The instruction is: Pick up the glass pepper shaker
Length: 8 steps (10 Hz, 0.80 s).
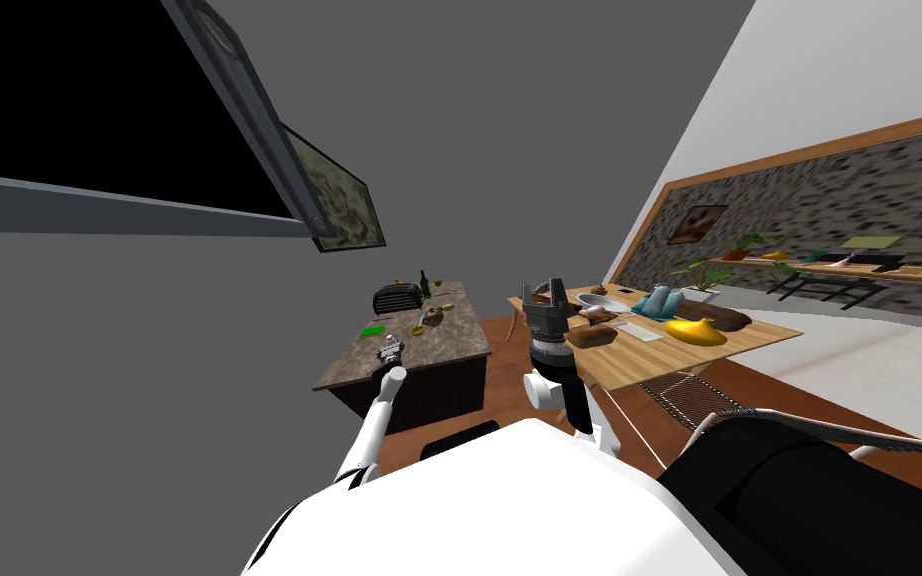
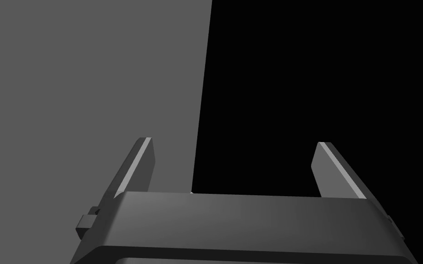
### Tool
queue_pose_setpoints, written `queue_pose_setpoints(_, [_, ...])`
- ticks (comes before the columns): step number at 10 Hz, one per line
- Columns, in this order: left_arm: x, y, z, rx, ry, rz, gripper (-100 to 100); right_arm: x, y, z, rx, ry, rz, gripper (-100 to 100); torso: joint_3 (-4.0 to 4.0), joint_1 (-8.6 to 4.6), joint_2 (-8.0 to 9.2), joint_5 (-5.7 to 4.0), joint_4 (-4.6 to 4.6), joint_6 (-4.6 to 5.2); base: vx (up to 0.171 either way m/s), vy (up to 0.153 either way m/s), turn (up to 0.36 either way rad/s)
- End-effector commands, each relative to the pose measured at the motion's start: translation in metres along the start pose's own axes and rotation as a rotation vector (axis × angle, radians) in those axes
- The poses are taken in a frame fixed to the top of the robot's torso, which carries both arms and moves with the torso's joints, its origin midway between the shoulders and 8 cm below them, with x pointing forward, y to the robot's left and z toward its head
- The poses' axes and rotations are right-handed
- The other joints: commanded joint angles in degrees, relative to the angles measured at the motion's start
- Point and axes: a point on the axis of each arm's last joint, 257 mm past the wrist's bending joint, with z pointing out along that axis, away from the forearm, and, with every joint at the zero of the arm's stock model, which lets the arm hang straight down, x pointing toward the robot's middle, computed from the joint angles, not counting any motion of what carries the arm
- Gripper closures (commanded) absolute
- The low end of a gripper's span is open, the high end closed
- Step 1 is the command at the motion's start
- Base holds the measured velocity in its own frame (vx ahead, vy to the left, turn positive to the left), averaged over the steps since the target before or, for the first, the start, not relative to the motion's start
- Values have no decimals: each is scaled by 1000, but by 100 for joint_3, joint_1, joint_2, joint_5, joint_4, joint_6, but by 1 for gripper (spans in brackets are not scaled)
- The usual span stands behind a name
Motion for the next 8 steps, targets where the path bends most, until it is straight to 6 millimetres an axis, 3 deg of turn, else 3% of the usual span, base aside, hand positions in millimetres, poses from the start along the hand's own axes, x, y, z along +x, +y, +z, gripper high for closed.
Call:
queue_pose_setpoints(1, [-10, -21, -5, 15, -13, -9, 100, 0, 0, 0, 0, 0, 0, 0, 0, 0, 0, 0, 0, 0, 49, -67, -96])
queue_pose_setpoints(2, [-4, -29, -9, 27, 5, -12, 100, 0, 0, 0, 0, 0, 0, 0, -2, -2, -2, 2, -3, -1, 38, -46, -57])
queue_pose_setpoints(3, [-16, -44, -14, 32, -17, -13, 100, 0, 0, 0, 0, 0, 0, 0, -5, 7, -5, 3, -4, 1, 48, -54, -135])
queue_pose_setpoints(4, [-10, -53, -17, 44, 2, -15, 100, 0, 0, 0, 0, 0, 0, 0, -7, 7, -8, 4, -6, 0, 35, -44, -44])
queue_pose_setpoints(5, [-13, -70, -24, 53, -2, -17, 100, 0, 0, 0, 0, 0, 0, 0, -5, 9, -5, 4, -5, -1, 40, -61, -112])
queue_pose_setpoints(8, [-21, -98, -39, 73, -9, -11, 100, 0, 0, 0, 0, 0, 0, 0, -9, 8, -5, 9, -12, 2, 39, -46, -72])
